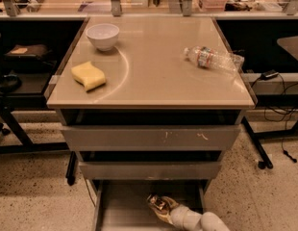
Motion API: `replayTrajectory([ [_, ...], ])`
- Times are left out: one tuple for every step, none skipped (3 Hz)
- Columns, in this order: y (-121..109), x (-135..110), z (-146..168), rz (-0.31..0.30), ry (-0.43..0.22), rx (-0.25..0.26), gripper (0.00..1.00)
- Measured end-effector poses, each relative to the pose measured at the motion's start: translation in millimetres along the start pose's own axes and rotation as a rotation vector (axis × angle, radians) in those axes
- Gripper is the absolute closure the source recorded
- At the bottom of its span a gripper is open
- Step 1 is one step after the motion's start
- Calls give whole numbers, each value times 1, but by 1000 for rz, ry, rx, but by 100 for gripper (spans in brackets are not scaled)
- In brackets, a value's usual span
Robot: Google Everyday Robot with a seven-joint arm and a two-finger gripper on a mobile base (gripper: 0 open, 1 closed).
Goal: Pick orange can from bottom drawer and place on counter
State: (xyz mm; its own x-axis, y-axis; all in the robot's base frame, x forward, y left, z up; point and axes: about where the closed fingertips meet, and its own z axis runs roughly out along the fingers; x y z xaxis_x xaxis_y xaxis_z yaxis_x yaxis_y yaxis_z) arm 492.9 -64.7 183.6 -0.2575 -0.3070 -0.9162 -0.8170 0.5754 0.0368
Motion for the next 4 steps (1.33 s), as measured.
replayTrajectory([
  [-18, -21, -37, -50, -32, -70, 100],
  [-22, -45, -81, -134, -6, -136, 100],
  [-14, -85, -124, -265, 22, -150, 100],
  [6, -143, -167, -408, 60, -136, 100],
])
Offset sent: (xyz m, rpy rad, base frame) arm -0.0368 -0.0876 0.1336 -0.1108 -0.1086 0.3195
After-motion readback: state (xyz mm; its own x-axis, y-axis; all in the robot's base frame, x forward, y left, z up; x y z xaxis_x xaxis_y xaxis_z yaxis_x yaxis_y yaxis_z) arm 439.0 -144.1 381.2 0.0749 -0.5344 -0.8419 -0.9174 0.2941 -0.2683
